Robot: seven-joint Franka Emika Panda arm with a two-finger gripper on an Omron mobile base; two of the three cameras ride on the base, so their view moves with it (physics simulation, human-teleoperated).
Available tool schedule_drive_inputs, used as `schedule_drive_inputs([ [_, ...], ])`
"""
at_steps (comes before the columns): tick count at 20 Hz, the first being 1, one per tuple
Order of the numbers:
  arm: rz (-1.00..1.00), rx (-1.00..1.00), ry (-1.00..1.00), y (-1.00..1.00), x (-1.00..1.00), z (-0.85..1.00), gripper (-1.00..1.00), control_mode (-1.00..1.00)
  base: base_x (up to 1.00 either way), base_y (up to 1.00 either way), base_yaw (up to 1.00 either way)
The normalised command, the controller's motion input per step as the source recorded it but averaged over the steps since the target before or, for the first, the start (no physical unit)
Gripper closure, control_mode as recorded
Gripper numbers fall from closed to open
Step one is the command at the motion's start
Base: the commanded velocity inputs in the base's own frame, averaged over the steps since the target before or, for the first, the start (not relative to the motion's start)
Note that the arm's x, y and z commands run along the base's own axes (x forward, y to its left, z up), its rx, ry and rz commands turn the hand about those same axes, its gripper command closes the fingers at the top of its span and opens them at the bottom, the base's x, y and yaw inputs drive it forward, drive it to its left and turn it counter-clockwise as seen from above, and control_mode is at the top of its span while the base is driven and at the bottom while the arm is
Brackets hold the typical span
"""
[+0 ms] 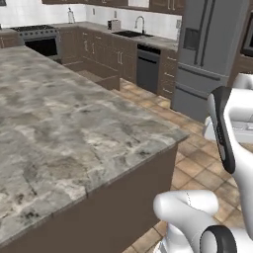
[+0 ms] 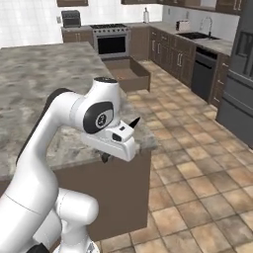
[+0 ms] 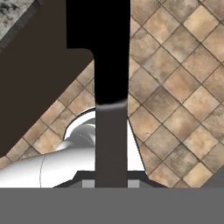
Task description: Pick up the metallic utensils from the counter and place them in the open drawer. Make sure not to pick up any wooden utensils.
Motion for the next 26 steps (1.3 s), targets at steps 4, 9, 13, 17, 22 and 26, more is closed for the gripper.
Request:
schedule_drive_inputs([
  [4, 0.0, 0.0, 0.0, 0.0, 0.0, 0.0, 1.0, 1.0, 0.41, -1.0, 0.38],
  [9, 0.0, 0.0, 0.0, 0.0, 0.0, 0.0, 1.0, 1.0, 0.65, -1.0, 0.45],
  [13, 0.0, 0.0, 0.0, 0.0, 0.0, 0.0, 1.0, 1.0, 0.45, -0.99, 0.47],
  [17, 0.0, 0.0, 0.0, 0.0, 0.0, 0.0, 1.0, 1.0, 0.26, -0.98, 0.45],
  [22, 0.0, 0.0, 0.0, 0.0, 0.0, 0.0, 1.0, 1.0, 0.19, -1.0, 0.2],
  [26, 0.0, 0.0, 0.0, 0.0, 0.0, 0.0, 1.0, 1.0, 0.5, -0.99, 0.03],
])
